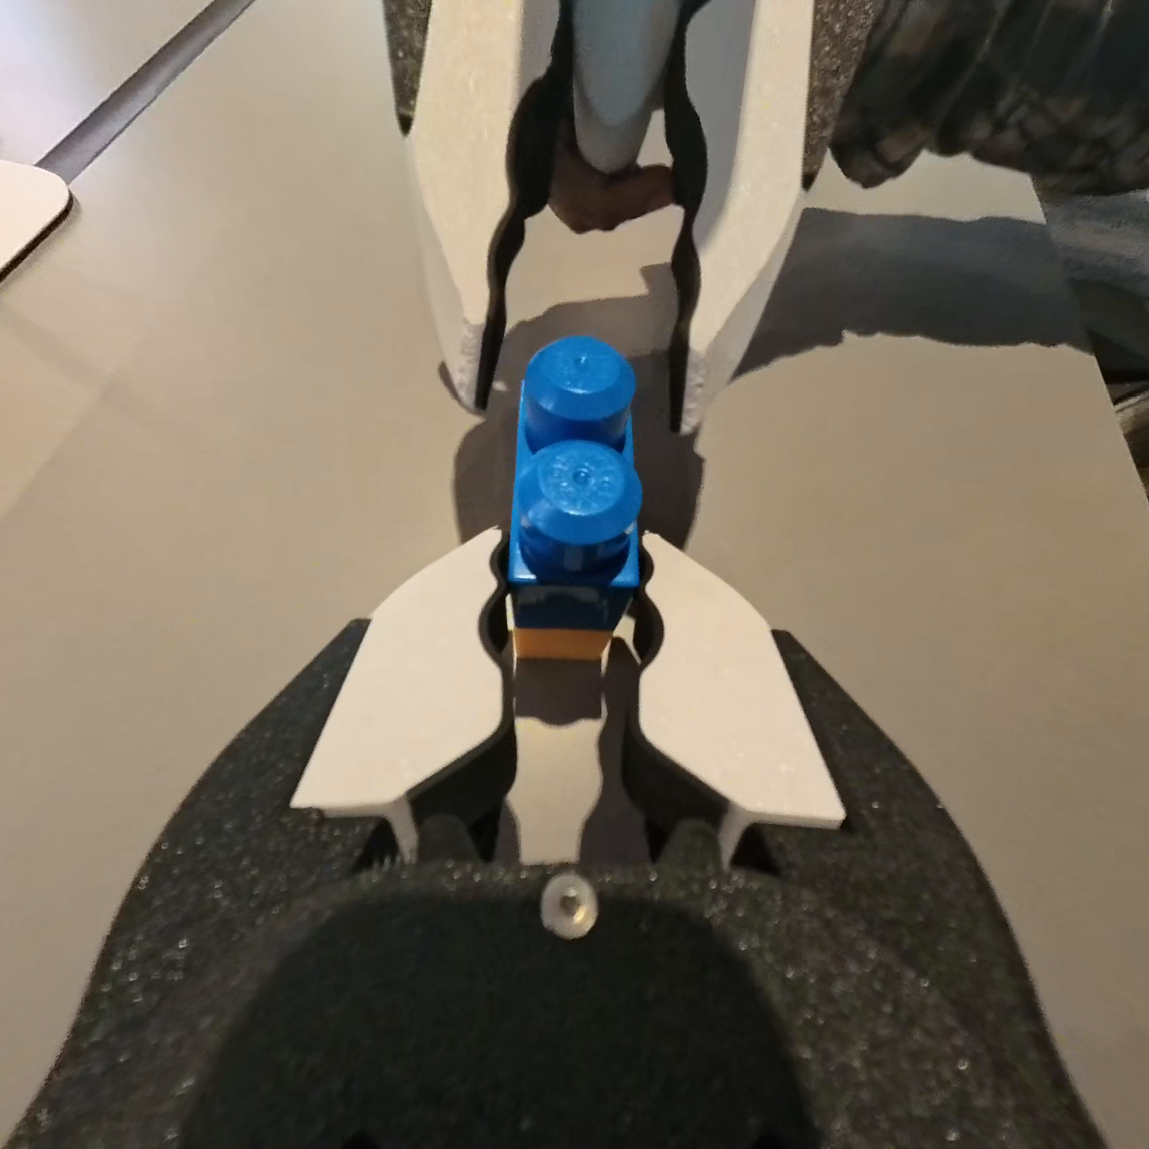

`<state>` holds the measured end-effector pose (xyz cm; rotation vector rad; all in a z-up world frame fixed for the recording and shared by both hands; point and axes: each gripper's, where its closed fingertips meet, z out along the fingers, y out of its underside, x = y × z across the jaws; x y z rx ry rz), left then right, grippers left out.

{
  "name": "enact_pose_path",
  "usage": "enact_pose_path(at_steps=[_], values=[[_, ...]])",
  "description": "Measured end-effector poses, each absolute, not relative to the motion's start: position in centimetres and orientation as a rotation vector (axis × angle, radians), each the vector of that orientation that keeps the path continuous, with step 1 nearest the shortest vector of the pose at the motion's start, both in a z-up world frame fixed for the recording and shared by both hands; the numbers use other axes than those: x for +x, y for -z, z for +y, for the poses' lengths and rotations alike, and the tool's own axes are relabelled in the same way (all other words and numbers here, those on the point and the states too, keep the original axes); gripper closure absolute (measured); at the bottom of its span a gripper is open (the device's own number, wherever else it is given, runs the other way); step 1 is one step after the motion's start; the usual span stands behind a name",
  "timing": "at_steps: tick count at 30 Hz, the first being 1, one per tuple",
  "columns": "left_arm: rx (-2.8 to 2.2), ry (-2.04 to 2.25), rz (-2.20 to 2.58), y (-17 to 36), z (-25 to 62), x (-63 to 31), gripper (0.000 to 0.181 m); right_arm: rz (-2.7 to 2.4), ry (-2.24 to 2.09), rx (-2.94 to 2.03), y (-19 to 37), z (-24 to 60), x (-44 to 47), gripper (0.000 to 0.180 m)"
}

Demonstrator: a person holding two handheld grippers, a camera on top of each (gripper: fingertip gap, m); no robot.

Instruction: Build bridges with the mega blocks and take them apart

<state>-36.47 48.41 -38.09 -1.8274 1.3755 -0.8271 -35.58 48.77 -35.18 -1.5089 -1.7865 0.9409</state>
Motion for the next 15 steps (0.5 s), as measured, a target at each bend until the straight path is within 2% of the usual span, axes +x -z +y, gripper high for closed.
enact_pose_path(at_steps=[2,3,4,5,8,11,15], values=[[-1.823,0.829,1.376,38.1,48.4,-36.3,0.144,-1.887,-0.871,-1.536,35.9,48.5,-36.0,0.127],[-1.82,0.835,1.376,38.1,48.4,-36.2,0.144,-1.947,-0.818,-1.557,36.6,48.6,-36.1,0.13],[-1.821,0.844,1.379,38.1,48.3,-36.2,0.144,-2.007,-0.776,-1.576,37.2,48.5,-36.1,0.143],[-1.824,0.857,1.386,38.1,48.1,-36.3,0.143,-2.039,-0.772,-1.594,37.5,48.4,-36.2,0.143],[-1.768,0.955,1.326,36.4,47.7,-37.1,0.129,-2.074,-0.734,-1.61,37.4,48.7,-36.1,0.144],[-1.673,1.038,1.177,33.5,48.1,-38.6,0.117,-2.031,-0.719,-1.602,35.6,49.4,-34.7,0.144],[-1.654,1.013,1.087,32.8,49.1,-39.9,0.119,-1.962,-0.573,-1.636,30.8,51.4,-28.1,0.144]])
